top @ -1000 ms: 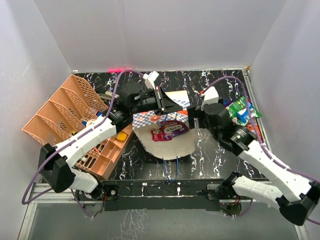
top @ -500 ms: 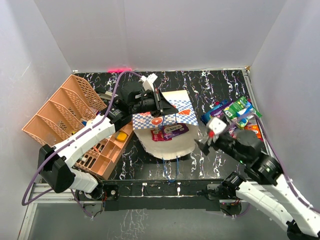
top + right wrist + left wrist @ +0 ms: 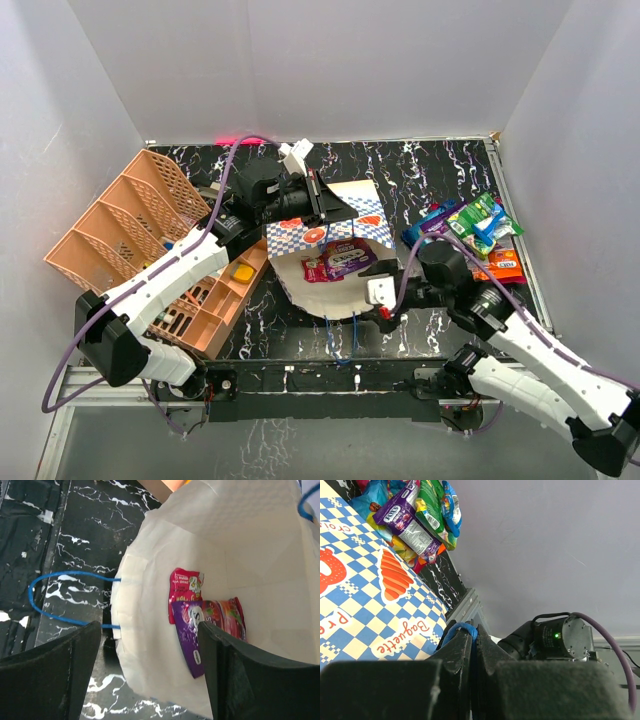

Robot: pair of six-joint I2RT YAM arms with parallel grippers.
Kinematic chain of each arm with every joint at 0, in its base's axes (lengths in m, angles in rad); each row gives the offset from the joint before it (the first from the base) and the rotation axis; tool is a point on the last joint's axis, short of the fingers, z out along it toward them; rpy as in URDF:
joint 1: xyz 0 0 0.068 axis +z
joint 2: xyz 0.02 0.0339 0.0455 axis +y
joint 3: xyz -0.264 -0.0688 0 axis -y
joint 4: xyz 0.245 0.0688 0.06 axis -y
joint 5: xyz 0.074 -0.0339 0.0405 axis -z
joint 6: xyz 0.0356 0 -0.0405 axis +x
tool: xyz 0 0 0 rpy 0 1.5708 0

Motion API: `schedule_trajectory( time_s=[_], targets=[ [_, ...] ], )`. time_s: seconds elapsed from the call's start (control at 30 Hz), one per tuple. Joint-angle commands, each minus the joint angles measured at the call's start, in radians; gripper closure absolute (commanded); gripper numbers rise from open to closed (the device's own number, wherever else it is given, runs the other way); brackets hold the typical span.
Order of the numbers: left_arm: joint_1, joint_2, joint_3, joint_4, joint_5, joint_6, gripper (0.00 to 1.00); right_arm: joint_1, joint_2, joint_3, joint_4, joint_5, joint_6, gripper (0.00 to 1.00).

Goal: Take the snacks out of the paper bag
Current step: Pick up the snack from the paper bag.

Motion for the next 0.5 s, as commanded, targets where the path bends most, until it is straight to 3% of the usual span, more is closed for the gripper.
schedule_trajectory(
  time_s=[0.0, 0.23, 0.47],
  targets=[
    [0.009, -0.029, 0.013, 0.046, 0.013, 0.001, 1.0, 0.058, 0.061, -0.031, 0.201, -0.002, -0.115, 0.22],
    [0.011, -0.027, 0.024, 0.06, 0.044, -0.003, 1.0, 0.261, 0.211, -0.137, 0.426, 0.424, -0.191, 0.28],
    [0.011, -0.04, -0.001, 0.098, 0.068, -0.013, 1.0, 0.271, 0.331, -0.183, 0.578, 0.64, -0.262, 0.26]
  ],
)
